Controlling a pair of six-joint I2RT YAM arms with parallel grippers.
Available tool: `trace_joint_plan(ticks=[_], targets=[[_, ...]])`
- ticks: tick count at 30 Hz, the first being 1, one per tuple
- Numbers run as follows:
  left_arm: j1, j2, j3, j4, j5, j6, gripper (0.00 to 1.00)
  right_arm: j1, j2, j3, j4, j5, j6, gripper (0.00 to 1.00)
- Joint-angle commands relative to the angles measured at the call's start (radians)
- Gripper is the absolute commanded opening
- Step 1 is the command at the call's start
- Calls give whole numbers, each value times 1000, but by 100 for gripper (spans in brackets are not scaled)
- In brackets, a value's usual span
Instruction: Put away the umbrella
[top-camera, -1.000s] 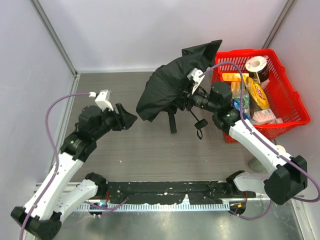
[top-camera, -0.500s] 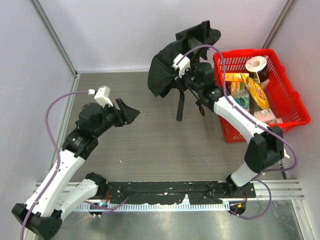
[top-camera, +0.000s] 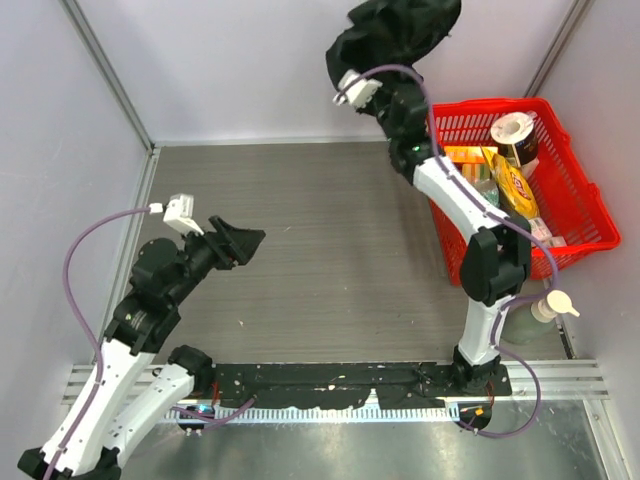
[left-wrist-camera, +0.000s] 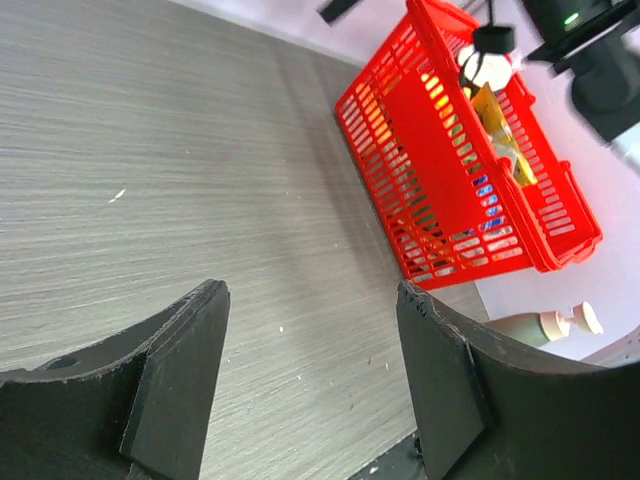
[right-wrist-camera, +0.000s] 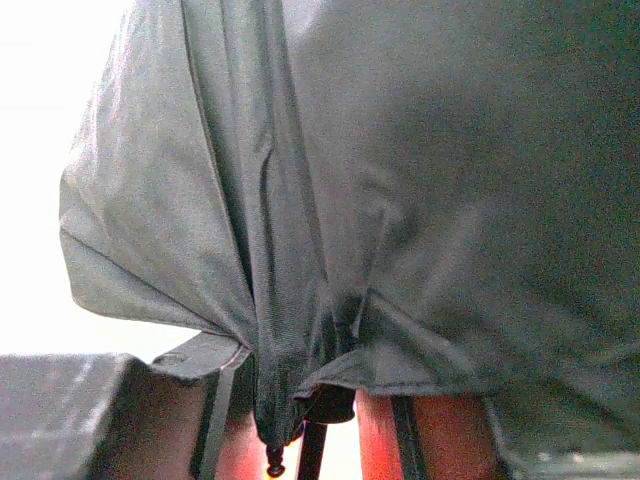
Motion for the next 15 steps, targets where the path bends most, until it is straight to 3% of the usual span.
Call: trace_joint_plan(ticks=[1, 5, 7, 15], targets=[[4, -64, -46, 4, -117, -12, 71, 133, 55, -238, 543, 173, -339, 1], [4, -112, -73, -18, -138, -23, 71, 222, 149, -456, 899, 294, -450, 1], [6, -141, -95, -25, -143, -23, 71, 260, 187, -544, 989, 328, -470, 1], [2, -256, -141, -68, -207, -48, 71, 487, 206, -891, 1075, 483, -340, 1]])
